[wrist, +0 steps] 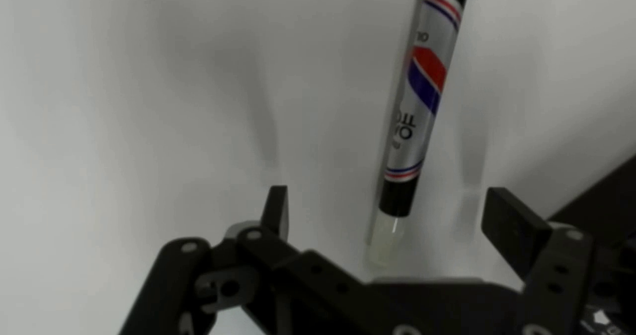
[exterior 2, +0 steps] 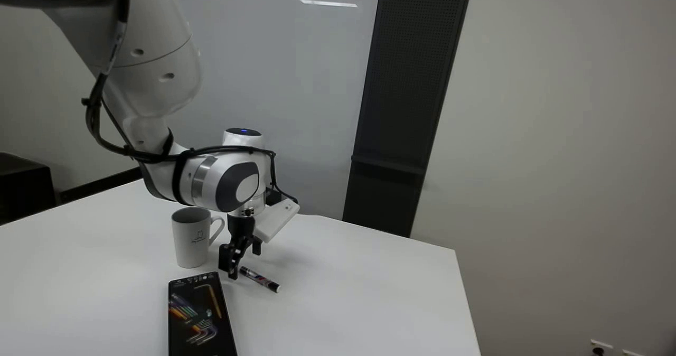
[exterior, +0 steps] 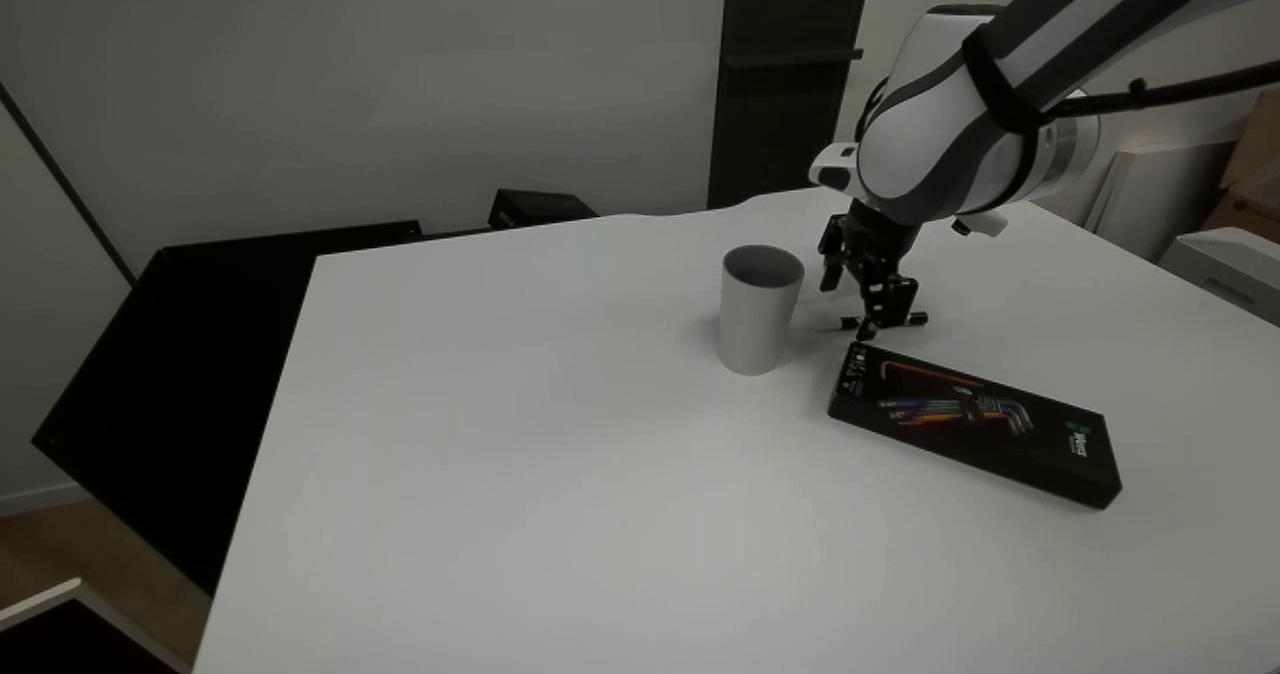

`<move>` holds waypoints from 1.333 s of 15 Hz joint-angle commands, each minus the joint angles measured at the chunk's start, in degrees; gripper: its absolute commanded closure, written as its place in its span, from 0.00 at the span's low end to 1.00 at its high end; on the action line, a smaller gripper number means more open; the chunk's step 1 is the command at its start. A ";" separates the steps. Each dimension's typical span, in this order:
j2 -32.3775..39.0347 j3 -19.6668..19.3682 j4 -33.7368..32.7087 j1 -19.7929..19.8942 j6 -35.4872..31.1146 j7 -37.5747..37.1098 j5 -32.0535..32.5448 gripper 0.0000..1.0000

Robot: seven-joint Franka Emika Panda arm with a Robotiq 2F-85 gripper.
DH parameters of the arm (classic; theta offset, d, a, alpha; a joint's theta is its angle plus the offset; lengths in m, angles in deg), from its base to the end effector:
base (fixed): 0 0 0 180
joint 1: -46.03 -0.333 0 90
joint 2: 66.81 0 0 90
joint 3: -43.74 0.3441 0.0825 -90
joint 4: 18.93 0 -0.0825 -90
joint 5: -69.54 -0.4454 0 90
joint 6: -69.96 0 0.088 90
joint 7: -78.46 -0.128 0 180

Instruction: Put the marker in the white mug

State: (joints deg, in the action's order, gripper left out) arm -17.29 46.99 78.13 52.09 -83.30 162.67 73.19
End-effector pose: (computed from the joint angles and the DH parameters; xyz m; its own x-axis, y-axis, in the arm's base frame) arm 0.7311 -0.0369 0.0513 0.1159 0.9931 0.0199 0.9862 -0.1174 0.1171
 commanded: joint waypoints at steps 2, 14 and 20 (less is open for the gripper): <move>2.52 -0.05 -3.07 -0.57 0.27 -3.66 2.22 0.00; 3.29 -0.77 -4.83 -0.92 0.75 -6.93 3.82 0.74; 2.97 -1.59 -5.79 -0.12 3.45 -8.64 3.79 0.92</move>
State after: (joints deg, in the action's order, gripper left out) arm -15.16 45.65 74.92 51.48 -82.67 156.97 75.42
